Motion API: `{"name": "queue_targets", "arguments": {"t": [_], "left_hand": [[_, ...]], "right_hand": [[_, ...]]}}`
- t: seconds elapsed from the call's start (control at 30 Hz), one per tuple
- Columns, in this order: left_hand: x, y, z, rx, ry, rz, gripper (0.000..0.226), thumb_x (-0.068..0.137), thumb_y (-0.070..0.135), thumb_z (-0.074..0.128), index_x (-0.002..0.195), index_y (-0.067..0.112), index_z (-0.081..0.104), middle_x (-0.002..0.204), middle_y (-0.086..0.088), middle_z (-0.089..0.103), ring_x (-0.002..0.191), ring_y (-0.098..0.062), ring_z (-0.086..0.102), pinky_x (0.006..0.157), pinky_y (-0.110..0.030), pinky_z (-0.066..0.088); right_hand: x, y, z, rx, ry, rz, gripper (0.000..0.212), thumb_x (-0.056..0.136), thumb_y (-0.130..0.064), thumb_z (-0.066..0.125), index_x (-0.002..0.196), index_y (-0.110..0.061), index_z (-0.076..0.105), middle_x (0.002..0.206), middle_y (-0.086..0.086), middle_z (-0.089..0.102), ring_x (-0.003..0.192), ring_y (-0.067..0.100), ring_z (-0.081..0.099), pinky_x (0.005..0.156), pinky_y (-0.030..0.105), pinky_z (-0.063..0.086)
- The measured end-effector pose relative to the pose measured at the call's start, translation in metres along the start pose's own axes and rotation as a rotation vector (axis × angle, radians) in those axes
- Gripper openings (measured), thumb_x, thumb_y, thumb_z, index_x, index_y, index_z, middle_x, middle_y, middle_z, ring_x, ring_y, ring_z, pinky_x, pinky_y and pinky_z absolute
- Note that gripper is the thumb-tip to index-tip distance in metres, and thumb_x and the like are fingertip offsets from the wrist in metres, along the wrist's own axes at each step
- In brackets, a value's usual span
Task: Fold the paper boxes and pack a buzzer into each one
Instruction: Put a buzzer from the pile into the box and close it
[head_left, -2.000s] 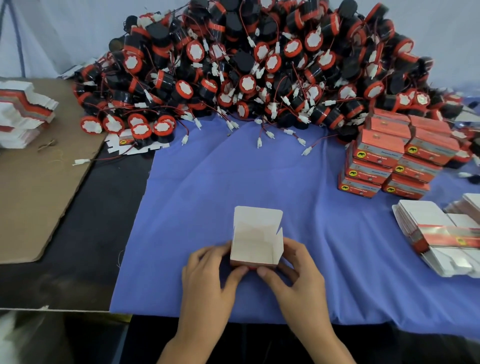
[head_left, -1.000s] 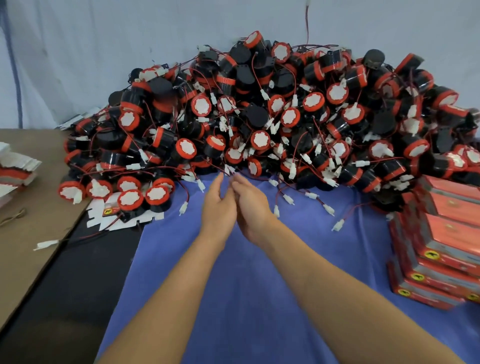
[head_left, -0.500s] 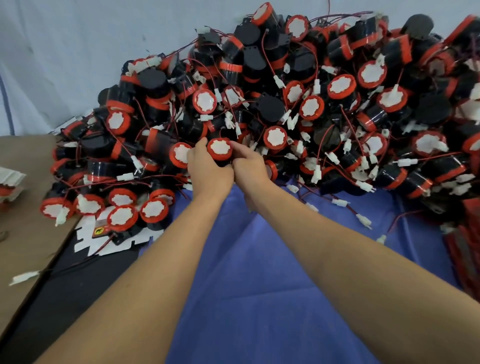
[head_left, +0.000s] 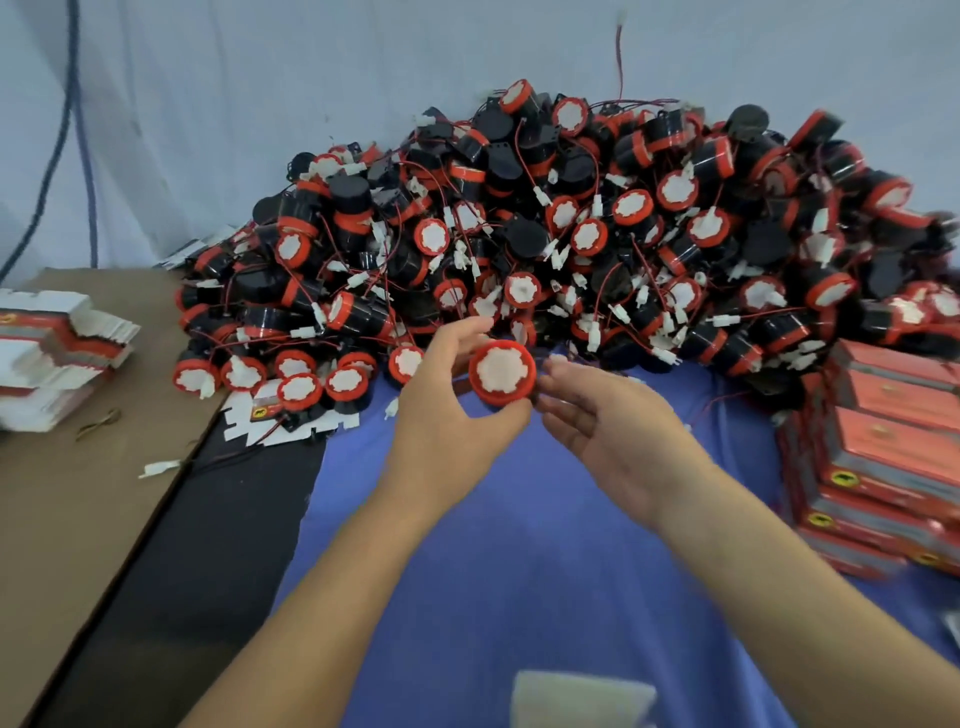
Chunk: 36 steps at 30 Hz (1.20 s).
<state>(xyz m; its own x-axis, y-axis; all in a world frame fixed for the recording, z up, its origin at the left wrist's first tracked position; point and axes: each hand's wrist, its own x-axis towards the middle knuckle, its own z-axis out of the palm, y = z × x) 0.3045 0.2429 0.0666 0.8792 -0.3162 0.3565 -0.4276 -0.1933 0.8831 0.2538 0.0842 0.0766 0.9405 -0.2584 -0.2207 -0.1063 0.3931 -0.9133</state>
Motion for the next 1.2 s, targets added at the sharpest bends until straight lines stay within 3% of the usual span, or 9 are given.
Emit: {"name": "queue_targets", "arguments": {"t": [0.1,0.2,0.33,0.47,0.67,0.83,1.0,1.1,1.2], "left_hand": [[-0.039,0.024,-0.014,-0.04,-0.216,0.07,0.062,0.08,0.009,0.079,0.131,0.032,0.053,0.124,0.021,0.064,0.122,-0.003,0.061,0.103,-0.017,0.047],[-0.074,0.041,-0.024,0.019,-0.341,0.094,0.058,0.074,0.014,0.073,0.125,0.036,0.058,0.123,0.026,0.064,0.123,-0.003,0.061,0.103,-0.015,0.046],[-0.107,0.056,-0.035,0.109,-0.412,0.127,0.057,0.072,0.013,0.075,0.123,0.038,0.062,0.123,0.029,0.063,0.122,0.0,0.059,0.102,-0.011,0.044],[-0.134,0.064,-0.037,0.191,-0.492,0.121,0.058,0.073,0.012,0.08,0.122,0.038,0.064,0.12,0.027,0.065,0.12,-0.003,0.058,0.1,-0.015,0.045],[-0.163,0.073,-0.027,0.364,-0.618,0.196,0.044,0.075,0.013,0.075,0.117,0.027,0.069,0.11,0.017,0.069,0.103,-0.005,0.05,0.09,-0.013,0.038],[-0.177,0.074,-0.02,0.478,-0.7,0.237,0.051,0.078,0.057,0.055,0.115,0.024,0.067,0.109,0.011,0.067,0.097,-0.013,0.053,0.092,-0.018,0.038],[-0.188,0.05,-0.014,0.651,-0.72,0.234,0.048,0.088,0.016,0.062,0.135,0.025,0.058,0.132,0.009,0.046,0.124,-0.015,0.04,0.107,-0.034,0.038],[-0.199,0.037,-0.012,0.723,-0.752,0.283,0.058,0.091,0.006,0.055,0.144,0.028,0.052,0.143,0.011,0.045,0.136,-0.014,0.033,0.103,-0.035,0.037],[-0.207,0.029,-0.01,0.825,-0.725,0.343,0.052,0.091,0.003,0.05,0.136,0.03,0.051,0.141,0.018,0.049,0.134,-0.013,0.035,0.093,-0.031,0.037]], "right_hand": [[-0.033,-0.008,-0.013,-0.009,0.019,0.106,0.015,0.097,-0.019,0.066,0.099,-0.01,0.077,0.087,0.0,0.075,0.068,0.008,0.066,0.063,0.02,0.051],[-0.069,-0.014,-0.027,-0.074,-0.006,0.021,0.015,0.098,-0.01,0.064,0.101,-0.01,0.078,0.079,-0.003,0.067,0.066,0.008,0.055,0.056,0.016,0.048],[-0.117,-0.018,-0.036,-0.155,0.036,-0.155,0.011,0.098,-0.009,0.065,0.093,-0.013,0.073,0.074,-0.003,0.063,0.064,0.008,0.061,0.06,0.016,0.052],[-0.156,-0.01,-0.036,-0.5,0.08,-0.346,0.006,0.1,-0.008,0.063,0.099,-0.013,0.067,0.075,0.005,0.069,0.07,0.015,0.072,0.067,0.02,0.058],[-0.188,0.013,-0.035,-0.799,0.102,-0.413,0.013,0.102,-0.017,0.061,0.09,-0.015,0.06,0.077,0.001,0.073,0.071,0.014,0.074,0.071,0.032,0.062],[-0.197,0.027,-0.039,-0.968,0.098,-0.385,0.018,0.101,-0.019,0.06,0.084,-0.022,0.062,0.077,-0.006,0.074,0.074,0.013,0.073,0.077,0.047,0.06],[-0.198,0.046,-0.047,-1.149,0.082,-0.343,0.019,0.099,-0.024,0.064,0.081,-0.028,0.064,0.073,-0.015,0.071,0.067,0.01,0.067,0.06,0.02,0.052],[-0.2,0.057,-0.048,-1.271,0.059,-0.422,0.008,0.101,-0.021,0.061,0.093,-0.023,0.061,0.072,-0.005,0.067,0.071,0.02,0.064,0.066,0.036,0.053],[-0.199,0.06,-0.048,-1.357,0.111,-0.48,0.018,0.098,-0.02,0.066,0.084,-0.015,0.054,0.071,0.001,0.064,0.072,0.029,0.06,0.064,0.043,0.05]]}}
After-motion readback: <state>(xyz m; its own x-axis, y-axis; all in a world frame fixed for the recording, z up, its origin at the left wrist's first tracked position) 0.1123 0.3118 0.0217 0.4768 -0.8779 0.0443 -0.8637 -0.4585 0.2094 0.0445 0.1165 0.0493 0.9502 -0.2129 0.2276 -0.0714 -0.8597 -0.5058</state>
